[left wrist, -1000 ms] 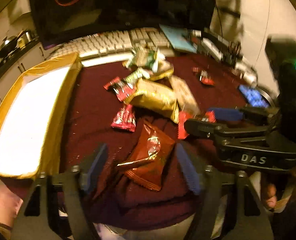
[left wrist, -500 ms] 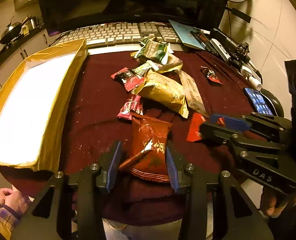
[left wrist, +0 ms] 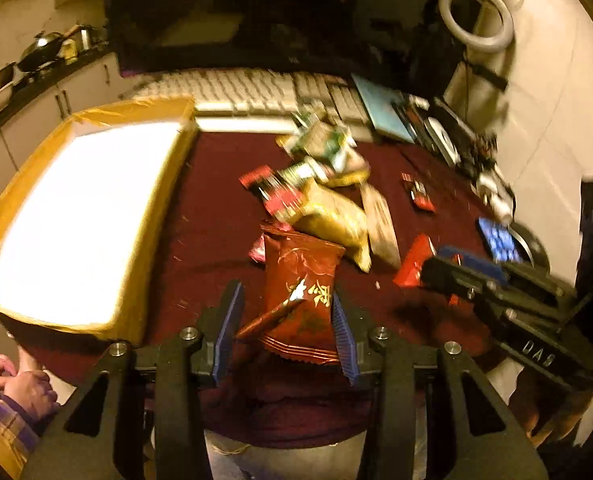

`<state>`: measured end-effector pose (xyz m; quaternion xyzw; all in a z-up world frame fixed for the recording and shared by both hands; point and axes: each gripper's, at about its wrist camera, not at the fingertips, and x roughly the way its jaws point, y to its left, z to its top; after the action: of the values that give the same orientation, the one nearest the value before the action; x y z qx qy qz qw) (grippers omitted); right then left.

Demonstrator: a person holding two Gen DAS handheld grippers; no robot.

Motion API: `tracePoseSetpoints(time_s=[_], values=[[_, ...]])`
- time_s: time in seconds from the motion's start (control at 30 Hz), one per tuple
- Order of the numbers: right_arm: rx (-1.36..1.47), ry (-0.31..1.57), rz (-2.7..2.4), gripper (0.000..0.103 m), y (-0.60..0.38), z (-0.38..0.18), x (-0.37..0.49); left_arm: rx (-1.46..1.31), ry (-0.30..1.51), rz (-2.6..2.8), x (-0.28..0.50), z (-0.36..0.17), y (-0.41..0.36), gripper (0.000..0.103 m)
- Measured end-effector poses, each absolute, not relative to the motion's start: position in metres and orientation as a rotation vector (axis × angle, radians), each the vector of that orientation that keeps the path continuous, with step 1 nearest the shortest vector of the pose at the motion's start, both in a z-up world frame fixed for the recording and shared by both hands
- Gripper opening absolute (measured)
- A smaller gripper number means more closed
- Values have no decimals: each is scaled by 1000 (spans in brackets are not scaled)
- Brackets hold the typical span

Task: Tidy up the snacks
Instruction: 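Carry both snacks over the white tray and open both tools to drop them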

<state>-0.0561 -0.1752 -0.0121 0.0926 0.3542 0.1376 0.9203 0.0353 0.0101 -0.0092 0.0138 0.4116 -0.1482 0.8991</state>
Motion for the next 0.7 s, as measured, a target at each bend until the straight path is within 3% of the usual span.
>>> tracePoseSetpoints(time_s=[0.3, 0.7], values=[[201, 715, 468, 28, -122, 5, -23, -25, 873, -47, 63, 13, 91, 41], [93, 804, 695, 28, 20, 4, 77, -112, 966, 30, 103, -16, 182, 41]])
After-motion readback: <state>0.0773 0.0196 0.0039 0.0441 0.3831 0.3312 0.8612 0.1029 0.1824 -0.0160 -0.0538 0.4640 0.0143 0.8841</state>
